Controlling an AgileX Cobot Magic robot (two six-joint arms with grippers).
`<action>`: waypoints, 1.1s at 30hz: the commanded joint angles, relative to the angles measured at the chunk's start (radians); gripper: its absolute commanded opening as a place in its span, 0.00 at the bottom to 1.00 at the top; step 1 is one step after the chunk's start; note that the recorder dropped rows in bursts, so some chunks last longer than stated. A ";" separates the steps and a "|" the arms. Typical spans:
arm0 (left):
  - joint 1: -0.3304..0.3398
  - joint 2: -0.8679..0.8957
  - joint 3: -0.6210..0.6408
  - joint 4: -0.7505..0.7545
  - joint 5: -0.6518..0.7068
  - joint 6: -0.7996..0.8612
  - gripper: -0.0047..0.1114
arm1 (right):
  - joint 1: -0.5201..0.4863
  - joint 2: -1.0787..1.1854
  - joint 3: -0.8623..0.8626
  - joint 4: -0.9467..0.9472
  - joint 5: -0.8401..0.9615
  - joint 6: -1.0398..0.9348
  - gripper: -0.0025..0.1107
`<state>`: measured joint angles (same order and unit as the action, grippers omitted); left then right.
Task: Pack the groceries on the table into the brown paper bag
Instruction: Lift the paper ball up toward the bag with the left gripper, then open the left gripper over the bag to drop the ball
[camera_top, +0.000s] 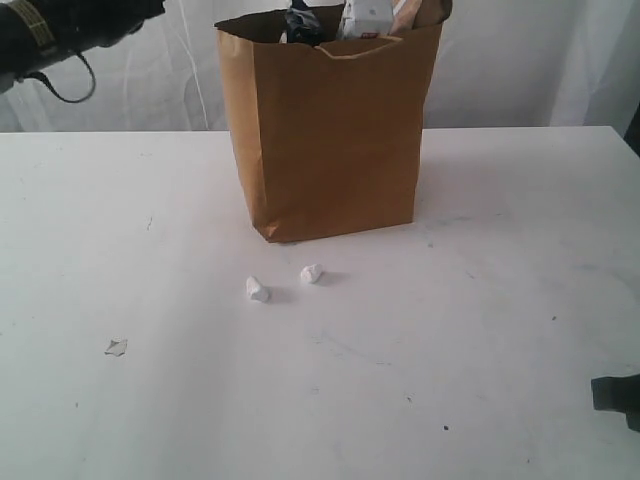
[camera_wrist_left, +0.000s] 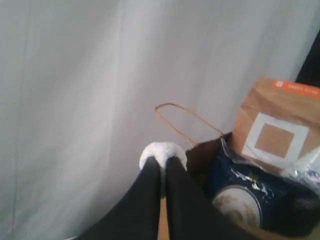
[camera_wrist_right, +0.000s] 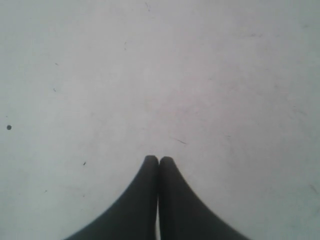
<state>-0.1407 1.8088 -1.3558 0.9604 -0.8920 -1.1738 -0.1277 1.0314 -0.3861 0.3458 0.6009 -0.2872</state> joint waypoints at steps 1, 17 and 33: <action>-0.002 0.037 -0.041 0.121 -0.179 -0.012 0.04 | -0.001 -0.002 0.008 -0.002 0.008 0.003 0.02; -0.011 0.243 -0.408 0.328 -0.308 -0.211 0.04 | -0.001 -0.002 0.008 -0.002 0.006 0.003 0.02; -0.013 0.331 -0.484 0.437 -0.219 -0.315 0.70 | -0.001 -0.002 0.008 -0.002 0.004 0.003 0.02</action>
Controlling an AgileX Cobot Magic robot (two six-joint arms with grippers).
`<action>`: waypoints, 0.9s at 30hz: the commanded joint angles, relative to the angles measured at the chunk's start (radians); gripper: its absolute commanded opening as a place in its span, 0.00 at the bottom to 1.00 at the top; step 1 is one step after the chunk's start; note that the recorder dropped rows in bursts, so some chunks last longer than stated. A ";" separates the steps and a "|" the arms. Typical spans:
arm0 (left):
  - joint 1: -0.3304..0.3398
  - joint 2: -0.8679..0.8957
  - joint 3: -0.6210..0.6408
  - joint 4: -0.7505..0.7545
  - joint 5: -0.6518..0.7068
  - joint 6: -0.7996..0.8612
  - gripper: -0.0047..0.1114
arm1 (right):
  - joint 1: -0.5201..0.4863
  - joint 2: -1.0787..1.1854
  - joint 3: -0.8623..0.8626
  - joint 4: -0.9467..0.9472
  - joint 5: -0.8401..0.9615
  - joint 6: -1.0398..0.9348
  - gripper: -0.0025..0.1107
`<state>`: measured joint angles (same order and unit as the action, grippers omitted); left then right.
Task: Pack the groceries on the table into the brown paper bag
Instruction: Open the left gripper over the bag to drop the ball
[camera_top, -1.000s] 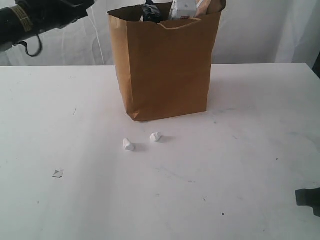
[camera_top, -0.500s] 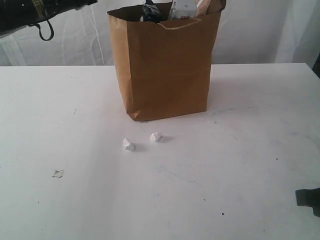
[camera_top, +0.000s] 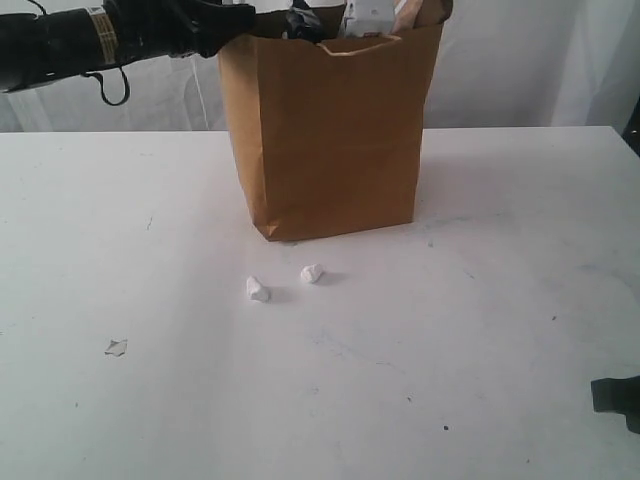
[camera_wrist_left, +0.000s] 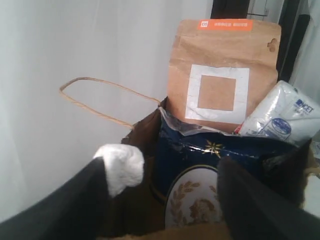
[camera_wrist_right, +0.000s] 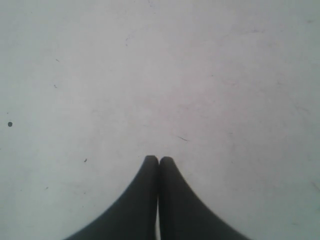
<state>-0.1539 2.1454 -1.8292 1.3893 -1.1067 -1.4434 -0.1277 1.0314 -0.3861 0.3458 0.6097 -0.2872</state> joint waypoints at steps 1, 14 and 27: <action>0.002 -0.006 -0.011 0.008 -0.020 -0.045 0.70 | -0.001 -0.002 0.008 -0.002 -0.005 0.003 0.02; 0.002 -0.041 -0.011 0.241 -0.114 -0.112 0.53 | -0.001 -0.002 0.008 -0.002 -0.010 0.003 0.02; 0.015 -0.062 -0.011 0.131 -0.099 -0.072 0.53 | -0.001 -0.002 0.008 0.004 -0.005 0.003 0.02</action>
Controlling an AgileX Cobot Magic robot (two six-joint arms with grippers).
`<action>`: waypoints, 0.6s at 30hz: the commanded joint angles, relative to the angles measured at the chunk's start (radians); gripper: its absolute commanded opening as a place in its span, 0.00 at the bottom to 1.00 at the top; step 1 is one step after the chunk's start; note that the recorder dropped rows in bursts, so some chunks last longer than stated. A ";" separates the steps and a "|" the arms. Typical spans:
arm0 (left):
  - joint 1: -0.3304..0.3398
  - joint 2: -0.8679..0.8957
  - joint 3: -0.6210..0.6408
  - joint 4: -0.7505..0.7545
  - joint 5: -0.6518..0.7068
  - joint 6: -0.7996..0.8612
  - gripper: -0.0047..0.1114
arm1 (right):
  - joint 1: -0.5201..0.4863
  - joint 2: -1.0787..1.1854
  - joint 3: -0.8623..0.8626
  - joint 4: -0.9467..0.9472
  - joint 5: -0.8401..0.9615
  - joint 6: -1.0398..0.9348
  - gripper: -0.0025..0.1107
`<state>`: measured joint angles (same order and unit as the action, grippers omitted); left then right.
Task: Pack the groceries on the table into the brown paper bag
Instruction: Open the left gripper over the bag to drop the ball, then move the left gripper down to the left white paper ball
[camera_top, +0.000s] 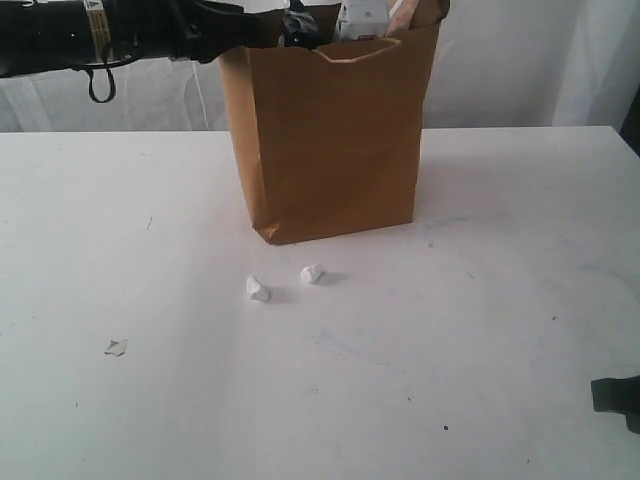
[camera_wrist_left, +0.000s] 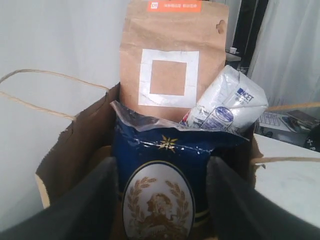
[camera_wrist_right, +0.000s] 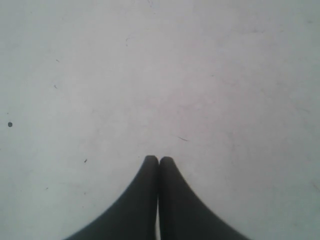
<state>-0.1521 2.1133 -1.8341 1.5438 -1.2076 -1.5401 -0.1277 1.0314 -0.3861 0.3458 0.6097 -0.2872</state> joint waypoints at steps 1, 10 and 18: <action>0.025 -0.036 -0.006 -0.022 0.009 0.035 0.53 | -0.001 -0.002 0.008 0.004 -0.005 0.003 0.02; 0.264 -0.160 -0.004 0.201 0.088 -0.192 0.04 | -0.001 -0.002 0.008 0.004 0.011 0.003 0.02; 0.266 -0.239 0.332 0.201 0.806 -0.438 0.04 | -0.001 -0.002 0.008 0.004 0.015 0.003 0.02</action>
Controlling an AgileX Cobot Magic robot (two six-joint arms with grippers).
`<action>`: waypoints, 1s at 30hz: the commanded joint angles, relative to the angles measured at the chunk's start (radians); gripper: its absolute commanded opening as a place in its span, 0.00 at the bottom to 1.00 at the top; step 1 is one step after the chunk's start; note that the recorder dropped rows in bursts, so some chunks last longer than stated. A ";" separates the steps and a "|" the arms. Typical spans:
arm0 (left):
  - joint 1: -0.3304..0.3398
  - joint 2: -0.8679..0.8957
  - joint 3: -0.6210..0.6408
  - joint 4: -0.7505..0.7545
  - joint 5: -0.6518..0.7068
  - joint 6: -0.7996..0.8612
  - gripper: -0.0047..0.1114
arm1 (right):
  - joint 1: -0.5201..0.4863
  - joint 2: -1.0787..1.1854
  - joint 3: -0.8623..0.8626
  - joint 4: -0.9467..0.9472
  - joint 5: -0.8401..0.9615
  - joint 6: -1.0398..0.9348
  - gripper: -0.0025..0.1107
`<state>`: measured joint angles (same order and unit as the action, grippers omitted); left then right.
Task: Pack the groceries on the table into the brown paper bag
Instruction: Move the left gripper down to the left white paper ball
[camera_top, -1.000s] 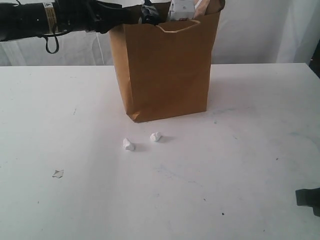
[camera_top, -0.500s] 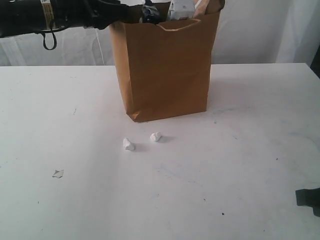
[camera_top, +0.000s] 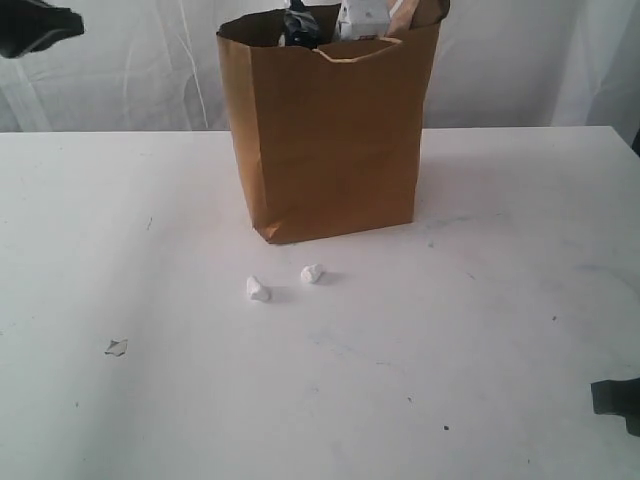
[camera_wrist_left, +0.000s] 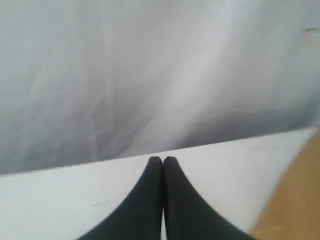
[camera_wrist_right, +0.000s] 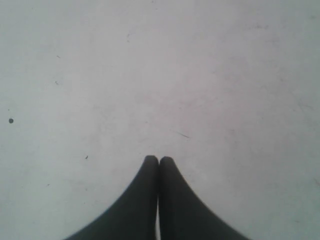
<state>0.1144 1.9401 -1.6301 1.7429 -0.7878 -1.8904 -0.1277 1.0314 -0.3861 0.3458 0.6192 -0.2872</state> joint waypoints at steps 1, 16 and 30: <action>0.000 -0.100 0.213 0.002 0.574 -0.029 0.04 | -0.001 -0.002 0.008 0.004 0.008 0.003 0.02; -0.004 -0.225 0.816 0.002 0.143 0.300 0.04 | -0.001 -0.002 0.008 0.015 -0.042 0.003 0.02; -0.446 -0.219 0.535 0.002 0.353 0.176 0.04 | -0.001 -0.002 0.008 0.020 -0.048 0.003 0.02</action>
<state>-0.2601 1.7252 -1.0616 1.7352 -0.5996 -1.8146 -0.1277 1.0314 -0.3861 0.3614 0.5763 -0.2872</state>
